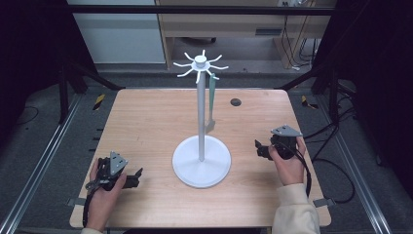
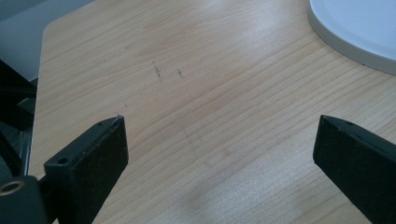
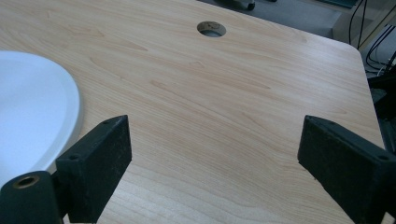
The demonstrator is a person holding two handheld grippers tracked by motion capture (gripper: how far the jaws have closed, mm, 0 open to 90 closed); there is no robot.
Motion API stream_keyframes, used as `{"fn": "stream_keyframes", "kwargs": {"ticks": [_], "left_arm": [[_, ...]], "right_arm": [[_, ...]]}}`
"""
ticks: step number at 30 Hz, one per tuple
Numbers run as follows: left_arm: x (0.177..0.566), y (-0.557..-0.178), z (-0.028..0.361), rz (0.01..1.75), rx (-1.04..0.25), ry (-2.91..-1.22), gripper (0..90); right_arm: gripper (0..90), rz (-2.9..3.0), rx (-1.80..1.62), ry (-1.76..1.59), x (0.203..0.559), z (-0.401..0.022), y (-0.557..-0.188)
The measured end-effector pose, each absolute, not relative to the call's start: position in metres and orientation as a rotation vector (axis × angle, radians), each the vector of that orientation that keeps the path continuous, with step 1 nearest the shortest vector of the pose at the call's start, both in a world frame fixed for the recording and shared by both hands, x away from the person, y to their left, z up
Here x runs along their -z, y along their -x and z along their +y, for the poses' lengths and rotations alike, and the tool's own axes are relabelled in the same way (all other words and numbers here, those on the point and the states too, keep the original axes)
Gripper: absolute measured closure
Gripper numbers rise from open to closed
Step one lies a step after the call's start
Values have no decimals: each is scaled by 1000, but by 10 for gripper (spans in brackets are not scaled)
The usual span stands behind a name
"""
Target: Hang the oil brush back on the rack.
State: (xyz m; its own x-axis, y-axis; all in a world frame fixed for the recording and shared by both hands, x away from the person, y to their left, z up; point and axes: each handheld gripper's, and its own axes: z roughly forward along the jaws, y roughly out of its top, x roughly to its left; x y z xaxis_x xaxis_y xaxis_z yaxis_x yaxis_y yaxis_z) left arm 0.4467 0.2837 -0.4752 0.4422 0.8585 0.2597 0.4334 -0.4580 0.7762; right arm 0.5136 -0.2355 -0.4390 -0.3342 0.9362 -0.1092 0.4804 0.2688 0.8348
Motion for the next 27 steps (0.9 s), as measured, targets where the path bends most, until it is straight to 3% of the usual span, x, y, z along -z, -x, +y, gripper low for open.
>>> {"fn": "stream_keyframes", "kwargs": {"ticks": [27], "left_arm": [[476,-447,283,1075,-870,-2076,28]], "right_arm": [[112,2049,-1010,-1266,471,-222,-520]]}}
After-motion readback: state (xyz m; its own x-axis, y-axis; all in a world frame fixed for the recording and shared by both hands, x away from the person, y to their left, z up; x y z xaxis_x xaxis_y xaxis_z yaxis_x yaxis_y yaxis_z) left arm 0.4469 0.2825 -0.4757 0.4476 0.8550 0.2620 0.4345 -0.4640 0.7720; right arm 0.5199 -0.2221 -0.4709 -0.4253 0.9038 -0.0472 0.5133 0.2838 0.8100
